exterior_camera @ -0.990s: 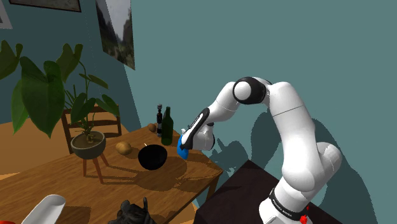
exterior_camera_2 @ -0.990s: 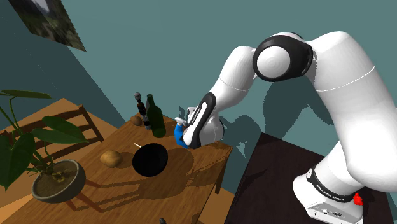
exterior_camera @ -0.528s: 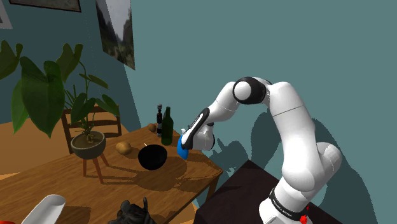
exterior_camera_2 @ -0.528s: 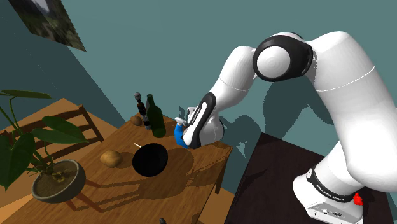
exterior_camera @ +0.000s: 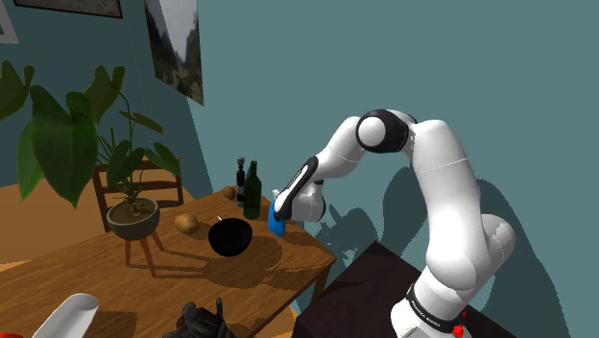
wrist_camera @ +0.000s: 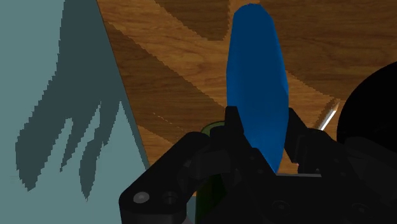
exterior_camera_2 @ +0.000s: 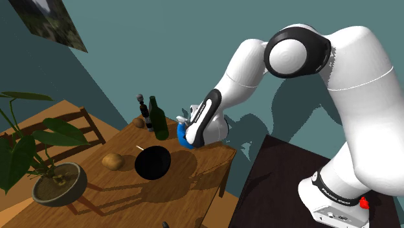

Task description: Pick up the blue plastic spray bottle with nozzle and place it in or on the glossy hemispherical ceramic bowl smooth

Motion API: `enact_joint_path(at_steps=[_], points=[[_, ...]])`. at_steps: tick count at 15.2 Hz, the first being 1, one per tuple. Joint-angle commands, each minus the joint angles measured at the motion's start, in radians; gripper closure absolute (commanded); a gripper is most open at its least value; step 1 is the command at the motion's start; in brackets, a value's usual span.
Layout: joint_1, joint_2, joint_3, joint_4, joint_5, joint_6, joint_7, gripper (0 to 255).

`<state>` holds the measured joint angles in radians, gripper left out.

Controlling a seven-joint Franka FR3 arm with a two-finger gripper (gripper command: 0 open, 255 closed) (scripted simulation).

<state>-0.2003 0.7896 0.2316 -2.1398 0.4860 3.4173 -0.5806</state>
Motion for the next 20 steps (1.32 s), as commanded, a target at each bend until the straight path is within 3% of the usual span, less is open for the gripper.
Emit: enact_joint_path(at_steps=[1,11,20], points=[[0.004,-0.029,-0.006,-0.014,0.007,-0.015,0.0,255],[0.063,-0.183,-0.062,-0.078,0.046,-0.108,0.009,255],[0.157,-0.315,-0.16,-0.118,0.061,-0.208,0.033,255]])
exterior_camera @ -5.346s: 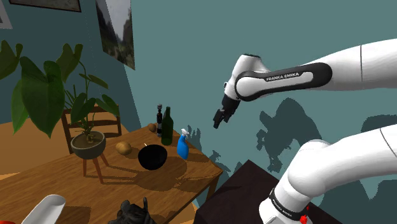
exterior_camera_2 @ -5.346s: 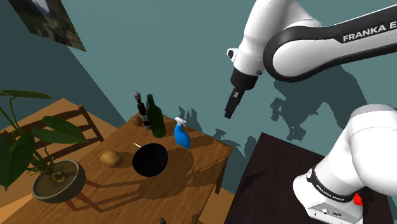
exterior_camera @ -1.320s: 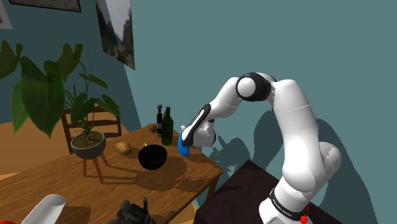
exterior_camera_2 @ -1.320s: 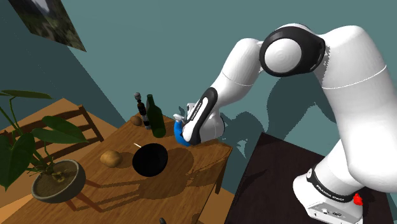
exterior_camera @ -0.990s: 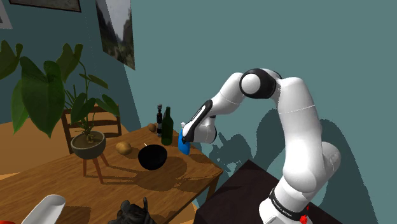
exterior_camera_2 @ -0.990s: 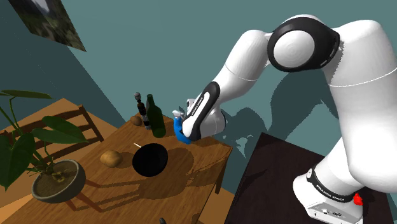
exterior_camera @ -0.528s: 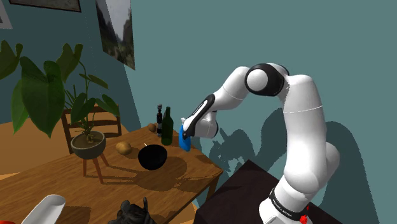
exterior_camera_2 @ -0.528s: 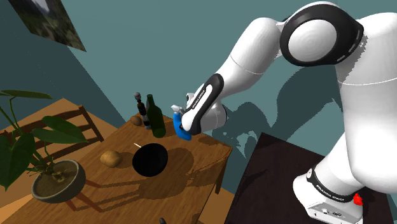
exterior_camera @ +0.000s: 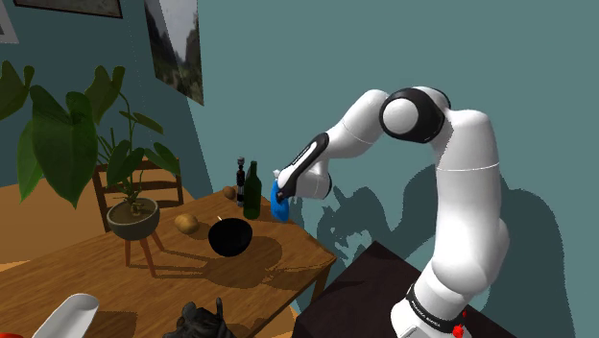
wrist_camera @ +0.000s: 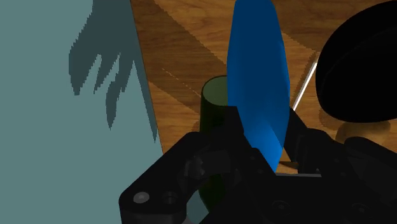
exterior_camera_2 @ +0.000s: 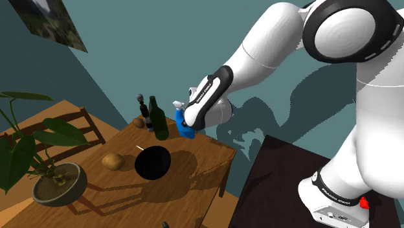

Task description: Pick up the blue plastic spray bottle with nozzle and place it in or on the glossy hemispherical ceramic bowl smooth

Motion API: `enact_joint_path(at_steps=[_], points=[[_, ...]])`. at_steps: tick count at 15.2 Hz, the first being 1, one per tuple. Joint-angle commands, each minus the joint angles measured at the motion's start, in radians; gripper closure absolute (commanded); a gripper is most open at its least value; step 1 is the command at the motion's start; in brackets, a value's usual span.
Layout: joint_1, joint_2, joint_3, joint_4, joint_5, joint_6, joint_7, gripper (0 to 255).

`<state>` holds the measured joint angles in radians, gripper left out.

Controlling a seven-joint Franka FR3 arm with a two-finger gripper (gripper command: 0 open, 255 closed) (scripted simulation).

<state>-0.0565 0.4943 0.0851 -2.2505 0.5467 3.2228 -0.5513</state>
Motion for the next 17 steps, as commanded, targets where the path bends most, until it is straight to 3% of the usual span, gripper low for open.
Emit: enact_joint_path(at_steps=[1,7,12,17], points=[[0.026,-0.033,-0.028,-0.011,-0.001,-0.025,0.009,255],[0.102,-0.105,-0.113,-0.029,-0.022,-0.088,0.045,255],[0.358,-0.056,-0.269,0.026,-0.063,-0.106,0.219,255],[0.575,0.015,-0.398,0.111,-0.093,-0.148,0.378,255]])
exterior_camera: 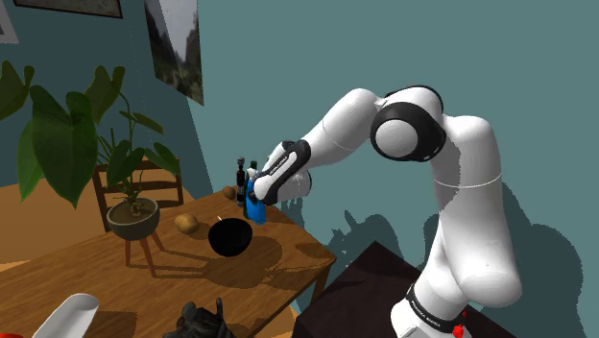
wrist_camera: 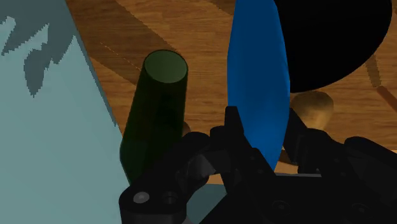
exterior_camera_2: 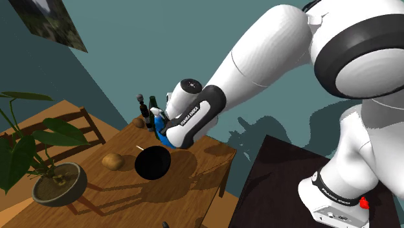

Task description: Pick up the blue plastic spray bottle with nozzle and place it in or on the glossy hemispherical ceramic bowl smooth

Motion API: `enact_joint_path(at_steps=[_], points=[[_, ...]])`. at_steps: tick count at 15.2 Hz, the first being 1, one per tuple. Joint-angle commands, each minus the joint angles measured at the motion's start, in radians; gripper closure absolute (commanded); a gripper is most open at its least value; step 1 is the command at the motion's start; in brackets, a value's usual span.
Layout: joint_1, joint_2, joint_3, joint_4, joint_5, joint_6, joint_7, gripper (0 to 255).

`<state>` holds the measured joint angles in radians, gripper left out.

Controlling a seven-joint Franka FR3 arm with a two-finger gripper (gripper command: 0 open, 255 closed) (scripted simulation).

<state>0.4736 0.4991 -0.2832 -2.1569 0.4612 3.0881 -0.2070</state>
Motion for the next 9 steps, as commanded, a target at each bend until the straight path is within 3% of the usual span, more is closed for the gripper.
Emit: enact_joint_path(at_steps=[1,6,9], points=[[0.082,0.026,-0.051,0.037,-0.012,-0.024,0.064,255],[0.246,0.121,-0.143,0.163,-0.035,-0.094,0.213,255],[0.221,0.152,-0.113,0.172,-0.022,-0.068,0.203,255]])
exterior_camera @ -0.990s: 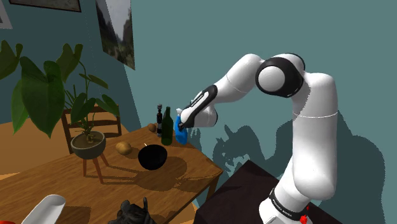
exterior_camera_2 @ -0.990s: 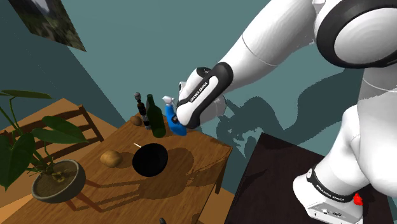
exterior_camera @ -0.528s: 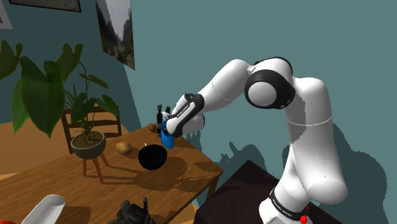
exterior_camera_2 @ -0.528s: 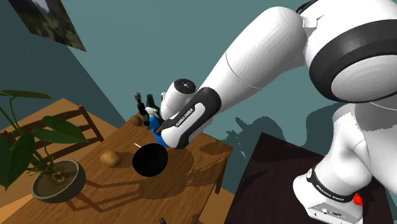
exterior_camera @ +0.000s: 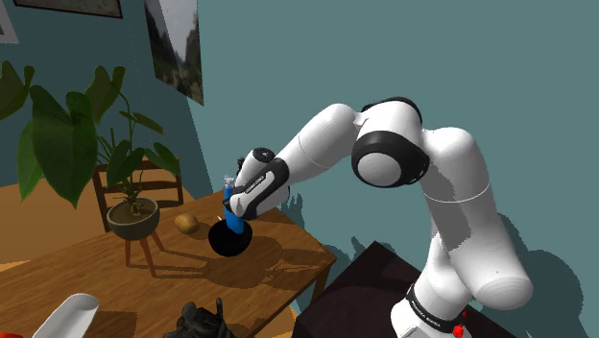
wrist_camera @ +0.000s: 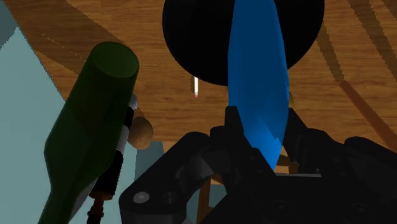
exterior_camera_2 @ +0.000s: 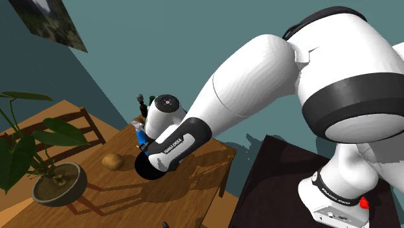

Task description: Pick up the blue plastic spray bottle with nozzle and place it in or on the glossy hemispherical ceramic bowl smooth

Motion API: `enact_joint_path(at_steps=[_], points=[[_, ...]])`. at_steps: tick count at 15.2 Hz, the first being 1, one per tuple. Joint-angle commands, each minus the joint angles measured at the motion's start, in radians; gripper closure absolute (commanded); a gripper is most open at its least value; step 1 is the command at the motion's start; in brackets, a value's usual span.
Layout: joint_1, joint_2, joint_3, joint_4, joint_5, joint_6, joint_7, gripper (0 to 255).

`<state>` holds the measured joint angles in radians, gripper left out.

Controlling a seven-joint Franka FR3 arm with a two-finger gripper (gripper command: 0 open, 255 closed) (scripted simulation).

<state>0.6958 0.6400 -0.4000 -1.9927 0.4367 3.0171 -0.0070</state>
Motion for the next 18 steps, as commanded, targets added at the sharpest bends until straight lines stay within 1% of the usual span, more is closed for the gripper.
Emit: enact_joint_path(at_steps=[1,9,16,17,18], points=[[-0.009,0.022,0.014,0.012,0.007,0.012,0.0,255],[-0.068,0.105,0.084,0.045,0.029,0.076,-0.02,255],[-0.068,0.105,0.084,0.045,0.029,0.076,-0.02,255],[-0.068,0.105,0.084,0.045,0.029,0.076,-0.02,0],[-0.068,0.105,0.084,0.045,0.029,0.076,-0.02,0]])
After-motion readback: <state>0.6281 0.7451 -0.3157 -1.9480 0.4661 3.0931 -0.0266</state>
